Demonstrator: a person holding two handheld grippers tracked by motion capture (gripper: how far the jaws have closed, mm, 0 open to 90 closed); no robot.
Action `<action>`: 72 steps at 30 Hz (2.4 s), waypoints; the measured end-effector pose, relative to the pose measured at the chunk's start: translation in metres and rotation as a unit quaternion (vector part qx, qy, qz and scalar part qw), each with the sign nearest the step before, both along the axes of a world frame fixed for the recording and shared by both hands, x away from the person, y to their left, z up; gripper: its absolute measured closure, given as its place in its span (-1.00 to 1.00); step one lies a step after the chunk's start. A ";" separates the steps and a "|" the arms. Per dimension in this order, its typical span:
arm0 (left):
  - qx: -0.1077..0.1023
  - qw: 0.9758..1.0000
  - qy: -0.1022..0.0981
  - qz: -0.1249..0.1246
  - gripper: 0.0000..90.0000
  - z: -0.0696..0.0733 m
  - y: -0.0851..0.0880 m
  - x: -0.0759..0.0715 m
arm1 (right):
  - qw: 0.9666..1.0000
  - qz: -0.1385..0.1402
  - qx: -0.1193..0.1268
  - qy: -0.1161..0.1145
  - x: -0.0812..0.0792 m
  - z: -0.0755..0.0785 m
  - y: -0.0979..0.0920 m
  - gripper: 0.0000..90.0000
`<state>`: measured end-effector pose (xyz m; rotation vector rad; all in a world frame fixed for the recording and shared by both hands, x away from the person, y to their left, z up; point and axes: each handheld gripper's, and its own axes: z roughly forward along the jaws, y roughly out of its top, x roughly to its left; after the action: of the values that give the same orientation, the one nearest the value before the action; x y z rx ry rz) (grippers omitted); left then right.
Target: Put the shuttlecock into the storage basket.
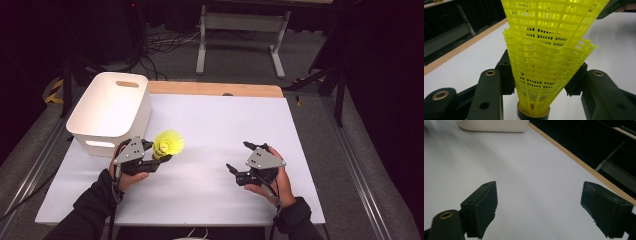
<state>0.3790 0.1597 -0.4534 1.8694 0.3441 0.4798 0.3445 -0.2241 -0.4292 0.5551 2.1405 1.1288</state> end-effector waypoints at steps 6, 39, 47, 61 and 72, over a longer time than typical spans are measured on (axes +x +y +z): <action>0.002 1.000 -0.006 0.000 0.17 0.002 0.001 -0.002 | 1.000 -0.004 0.013 0.001 -0.001 -0.010 -0.011 -0.66; -0.033 0.999 -0.023 0.018 0.17 0.021 0.028 -0.009 | 1.000 -0.012 0.014 0.022 -0.004 -0.037 -0.017 -0.66; -0.034 0.999 -0.025 0.028 0.16 0.027 0.035 -0.012 | 1.000 -0.012 0.013 0.024 -0.004 -0.038 -0.016 -0.65; -0.052 0.997 -0.033 0.044 0.21 0.038 0.051 -0.016 | 1.000 -0.012 0.014 0.024 -0.003 -0.038 -0.017 -0.63; -0.076 0.994 -0.046 0.068 0.22 0.049 0.068 -0.019 | 0.999 -0.013 0.018 0.026 -0.003 -0.037 -0.018 -0.63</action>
<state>0.3596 0.2275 -0.4040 1.6779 0.4362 0.6127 0.3417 -0.2416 -0.4662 0.6324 2.1547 1.1521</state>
